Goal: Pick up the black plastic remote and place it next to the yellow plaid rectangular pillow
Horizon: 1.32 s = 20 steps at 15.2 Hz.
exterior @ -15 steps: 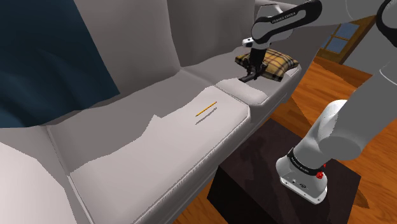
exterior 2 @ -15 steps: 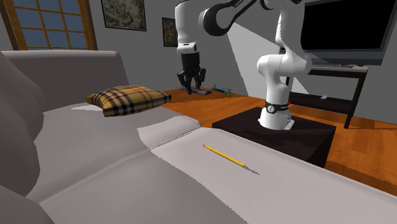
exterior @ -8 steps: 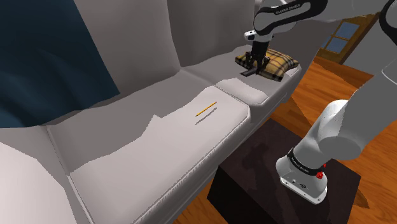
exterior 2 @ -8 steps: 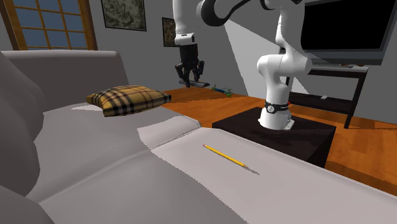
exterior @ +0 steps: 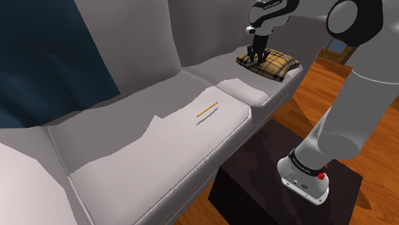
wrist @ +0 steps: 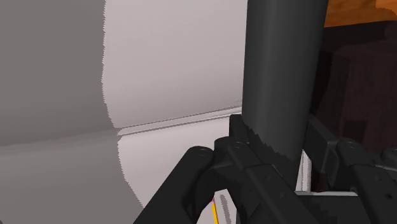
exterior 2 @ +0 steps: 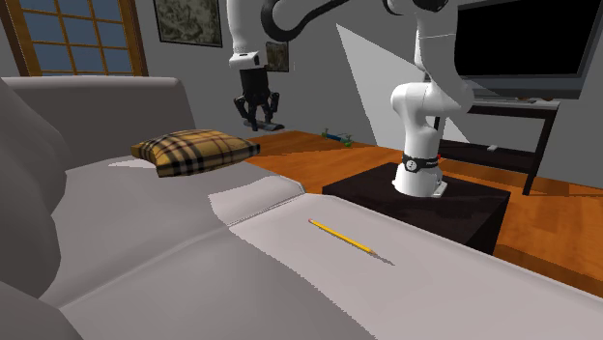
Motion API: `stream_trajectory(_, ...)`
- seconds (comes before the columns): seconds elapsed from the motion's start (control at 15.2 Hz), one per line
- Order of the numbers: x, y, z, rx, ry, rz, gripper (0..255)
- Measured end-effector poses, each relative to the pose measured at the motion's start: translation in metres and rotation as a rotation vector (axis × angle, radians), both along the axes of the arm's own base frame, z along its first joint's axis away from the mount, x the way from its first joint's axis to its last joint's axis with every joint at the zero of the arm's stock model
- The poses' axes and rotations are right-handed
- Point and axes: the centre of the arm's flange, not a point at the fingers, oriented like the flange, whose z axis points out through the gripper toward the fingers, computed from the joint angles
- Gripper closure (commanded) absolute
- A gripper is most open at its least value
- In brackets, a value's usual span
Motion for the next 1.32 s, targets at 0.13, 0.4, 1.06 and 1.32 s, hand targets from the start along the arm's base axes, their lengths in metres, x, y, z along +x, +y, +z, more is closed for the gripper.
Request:
stream_trajectory(0.13, 0.014, -0.023, 0.0, -0.001, 0.0, -0.001, 255)
stream_trajectory(0.4, 0.042, -0.059, -0.002, 0.0, 0.0, 0.001, 255)
stream_trajectory(1.06, 0.046, -0.065, -0.051, 0.001, 0.0, 0.003, 255)
stream_trajectory(1.32, 0.047, -0.064, -0.072, 0.001, 0.0, 0.003, 255)
